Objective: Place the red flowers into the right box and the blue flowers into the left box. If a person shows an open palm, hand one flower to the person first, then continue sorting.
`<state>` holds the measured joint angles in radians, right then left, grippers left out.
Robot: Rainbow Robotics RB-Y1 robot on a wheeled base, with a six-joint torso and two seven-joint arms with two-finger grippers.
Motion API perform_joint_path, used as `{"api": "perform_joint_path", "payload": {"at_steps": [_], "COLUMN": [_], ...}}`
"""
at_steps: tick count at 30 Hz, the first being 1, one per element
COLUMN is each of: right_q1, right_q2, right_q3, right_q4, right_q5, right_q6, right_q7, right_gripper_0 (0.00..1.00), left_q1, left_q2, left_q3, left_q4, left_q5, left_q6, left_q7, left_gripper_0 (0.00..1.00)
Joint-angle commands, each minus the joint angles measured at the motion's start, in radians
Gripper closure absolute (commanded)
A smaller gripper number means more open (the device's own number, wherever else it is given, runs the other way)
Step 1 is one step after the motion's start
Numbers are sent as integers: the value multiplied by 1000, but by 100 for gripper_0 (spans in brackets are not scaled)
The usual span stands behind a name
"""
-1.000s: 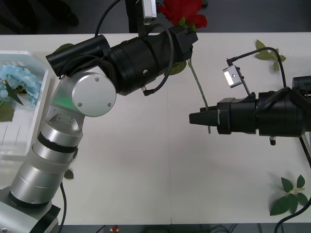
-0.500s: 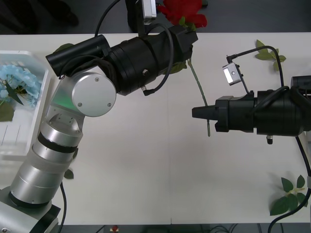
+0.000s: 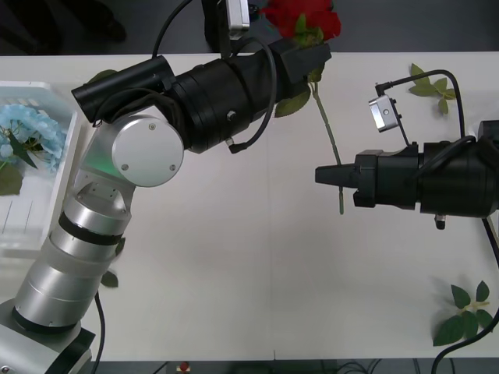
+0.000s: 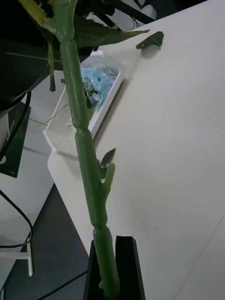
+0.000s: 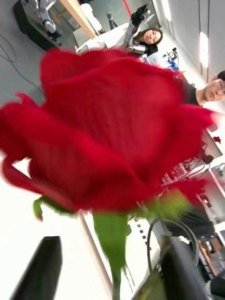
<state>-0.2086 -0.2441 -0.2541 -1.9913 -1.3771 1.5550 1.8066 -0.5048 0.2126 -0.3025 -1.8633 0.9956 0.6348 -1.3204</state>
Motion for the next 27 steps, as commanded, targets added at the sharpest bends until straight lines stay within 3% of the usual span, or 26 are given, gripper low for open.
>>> {"api": "perform_joint_path", "payload": {"at_steps": [1,6,16,27], "right_q1": [-17,-17,69,112], "right_q2": [-11,-38,-233,-445], "right_q3": [-70,-169,-384,-493], "right_q4": [-40,-38,-30,183], "right_q5": [-28,-39,92,391], "right_q6": [43,106,145,126], "right_q7": [-7,-4,-12,-18], "right_gripper_0": [100,100,100,100], "left_q1": [-12,32,118,115], "left_q2": [70,142,406,547], "left_q3": [3,82,241,444], "left_q4": [-57,-155,-315,-238], "left_q5": [38,106,278,394], "left_q6": [23,183,459,755], "left_q7": [-39,-40,-79,-370], "left_gripper_0": [0,0,0,0]}}
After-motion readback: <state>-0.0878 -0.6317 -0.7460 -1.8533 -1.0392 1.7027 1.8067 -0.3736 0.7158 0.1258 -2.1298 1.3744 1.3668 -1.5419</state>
